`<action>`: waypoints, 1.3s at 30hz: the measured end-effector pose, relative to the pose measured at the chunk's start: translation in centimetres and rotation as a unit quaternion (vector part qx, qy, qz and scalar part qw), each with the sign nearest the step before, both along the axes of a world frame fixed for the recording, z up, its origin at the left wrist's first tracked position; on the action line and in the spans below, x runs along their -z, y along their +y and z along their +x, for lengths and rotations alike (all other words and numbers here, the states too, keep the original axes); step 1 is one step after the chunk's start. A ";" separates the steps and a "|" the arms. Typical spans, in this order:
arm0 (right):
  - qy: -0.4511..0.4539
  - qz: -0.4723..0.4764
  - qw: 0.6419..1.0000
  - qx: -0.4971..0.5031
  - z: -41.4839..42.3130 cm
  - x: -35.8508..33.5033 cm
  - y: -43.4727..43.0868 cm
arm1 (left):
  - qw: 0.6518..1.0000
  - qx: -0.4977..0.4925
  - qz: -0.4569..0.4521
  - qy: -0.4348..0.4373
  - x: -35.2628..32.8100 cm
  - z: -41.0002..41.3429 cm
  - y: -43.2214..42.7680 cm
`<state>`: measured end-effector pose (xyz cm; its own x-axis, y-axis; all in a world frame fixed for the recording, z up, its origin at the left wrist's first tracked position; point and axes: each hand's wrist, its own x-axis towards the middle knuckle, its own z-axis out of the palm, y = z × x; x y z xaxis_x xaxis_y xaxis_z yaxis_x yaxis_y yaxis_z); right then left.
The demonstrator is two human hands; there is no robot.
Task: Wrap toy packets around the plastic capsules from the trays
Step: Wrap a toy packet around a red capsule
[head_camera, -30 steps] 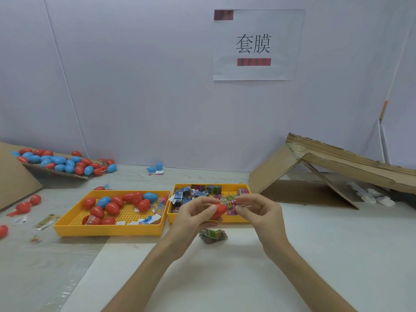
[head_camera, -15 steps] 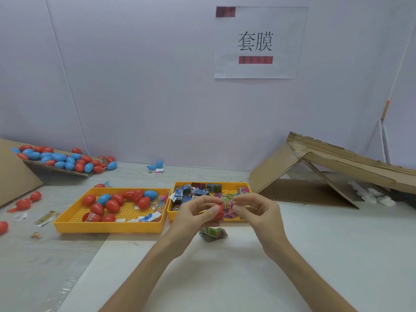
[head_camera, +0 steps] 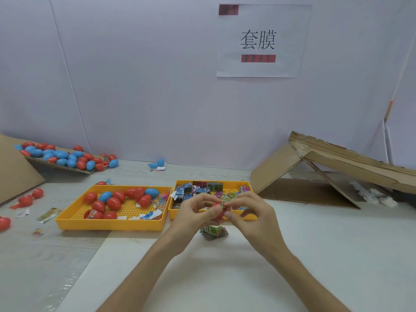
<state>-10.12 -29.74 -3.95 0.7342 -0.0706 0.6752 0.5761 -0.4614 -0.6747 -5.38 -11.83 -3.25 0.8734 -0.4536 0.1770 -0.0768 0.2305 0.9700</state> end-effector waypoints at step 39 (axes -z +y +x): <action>-0.057 -0.023 0.998 0.026 -0.2 -0.1 0.5 | 1.000 0.009 -0.001 -0.009 0.5 0.5 0.2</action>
<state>-10.36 -29.24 -3.88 0.6483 -0.0736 0.7578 0.6226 -0.5218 -0.5832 -4.87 -11.61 -3.71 0.8623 -0.4681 0.1931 -0.0899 0.2337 0.9681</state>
